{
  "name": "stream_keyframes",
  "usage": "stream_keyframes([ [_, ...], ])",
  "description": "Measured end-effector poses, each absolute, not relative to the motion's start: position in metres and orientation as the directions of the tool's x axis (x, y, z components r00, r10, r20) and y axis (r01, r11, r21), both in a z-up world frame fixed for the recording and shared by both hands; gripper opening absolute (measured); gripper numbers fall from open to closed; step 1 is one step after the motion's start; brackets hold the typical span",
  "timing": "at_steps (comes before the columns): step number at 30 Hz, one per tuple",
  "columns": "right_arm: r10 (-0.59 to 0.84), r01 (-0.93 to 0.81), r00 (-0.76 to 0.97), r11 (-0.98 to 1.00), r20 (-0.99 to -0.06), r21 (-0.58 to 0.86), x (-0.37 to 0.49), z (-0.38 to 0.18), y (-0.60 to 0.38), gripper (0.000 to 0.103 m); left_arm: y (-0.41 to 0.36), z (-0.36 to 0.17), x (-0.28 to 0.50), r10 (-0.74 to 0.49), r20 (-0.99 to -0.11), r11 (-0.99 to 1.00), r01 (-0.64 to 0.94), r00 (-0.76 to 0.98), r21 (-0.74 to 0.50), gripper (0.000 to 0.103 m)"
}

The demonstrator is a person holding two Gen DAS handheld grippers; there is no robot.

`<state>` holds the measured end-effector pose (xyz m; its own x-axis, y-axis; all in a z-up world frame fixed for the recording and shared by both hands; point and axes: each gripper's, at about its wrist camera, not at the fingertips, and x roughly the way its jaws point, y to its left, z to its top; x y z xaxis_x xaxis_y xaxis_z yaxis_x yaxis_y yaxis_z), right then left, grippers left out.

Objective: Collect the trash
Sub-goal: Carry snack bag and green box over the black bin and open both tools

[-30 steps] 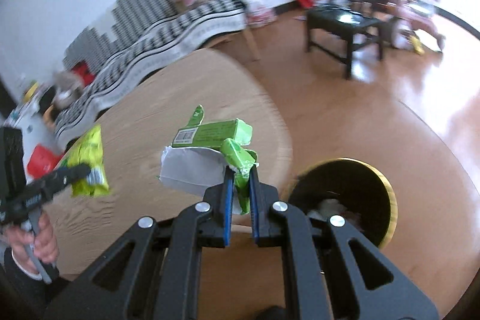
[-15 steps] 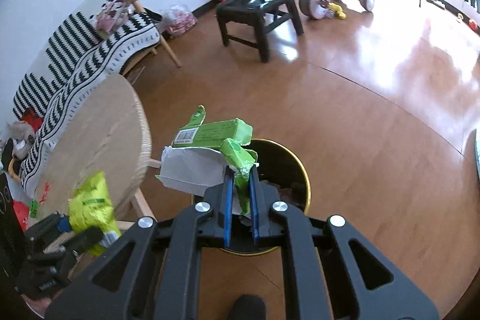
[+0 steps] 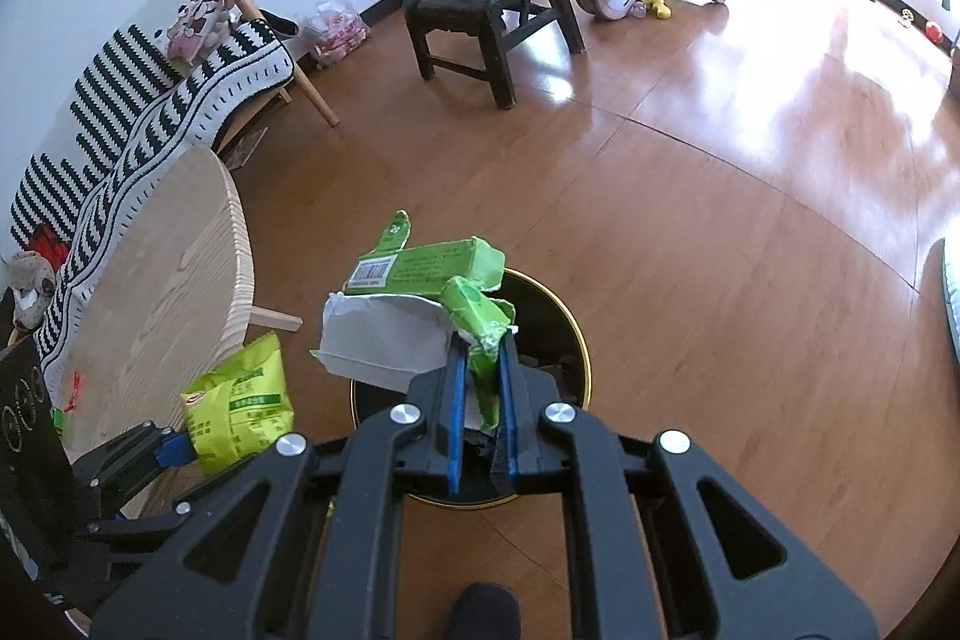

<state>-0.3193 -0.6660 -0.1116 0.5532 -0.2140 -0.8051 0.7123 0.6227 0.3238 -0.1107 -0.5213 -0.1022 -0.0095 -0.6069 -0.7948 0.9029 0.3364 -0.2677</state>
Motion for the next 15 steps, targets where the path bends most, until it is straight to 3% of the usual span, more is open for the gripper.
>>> stream_keyframes([
  [9, -0.220, 0.711, 0.555, 0.626, -0.802, 0.320, -0.3108, -0.1107, -0.6617, 0.011, -0.5235, -0.1071, -0.1137, -0.606, -0.796, 0.350, 0.896, -0.007, -0.275, 0.048],
  [11, -0.217, 0.711, 0.562, 0.619, -0.798, 0.332, -0.3121, -0.1116, -0.6644, 0.014, -0.5225, -0.1090, -0.1138, -0.607, -0.795, 0.365, 0.889, 0.001, -0.278, 0.055],
  [12, -0.210, 0.710, 0.565, 0.616, -0.798, 0.341, -0.3125, -0.1120, -0.6655, 0.030, -0.5217, -0.1094, -0.1139, -0.607, -0.795, 0.369, 0.886, 0.003, -0.279, 0.059],
  [13, -0.214, 0.712, 0.566, 0.613, -0.797, 0.342, -0.3137, -0.1122, -0.6661, 0.060, -0.5207, -0.1094, -0.1135, -0.607, -0.795, 0.375, 0.885, 0.009, -0.277, 0.064],
  [14, -0.227, 0.717, 0.566, 0.610, -0.793, 0.337, -0.3152, -0.1109, -0.6665, 0.070, -0.5218, -0.1095, -0.1133, -0.607, -0.795, 0.378, 0.884, 0.014, -0.274, 0.067],
  [15, -0.242, 0.720, 0.568, 0.609, -0.787, 0.333, -0.3170, -0.1086, -0.6660, 0.072, -0.5209, -0.1087, -0.1134, -0.608, -0.794, 0.381, 0.885, 0.023, -0.267, 0.067],
])
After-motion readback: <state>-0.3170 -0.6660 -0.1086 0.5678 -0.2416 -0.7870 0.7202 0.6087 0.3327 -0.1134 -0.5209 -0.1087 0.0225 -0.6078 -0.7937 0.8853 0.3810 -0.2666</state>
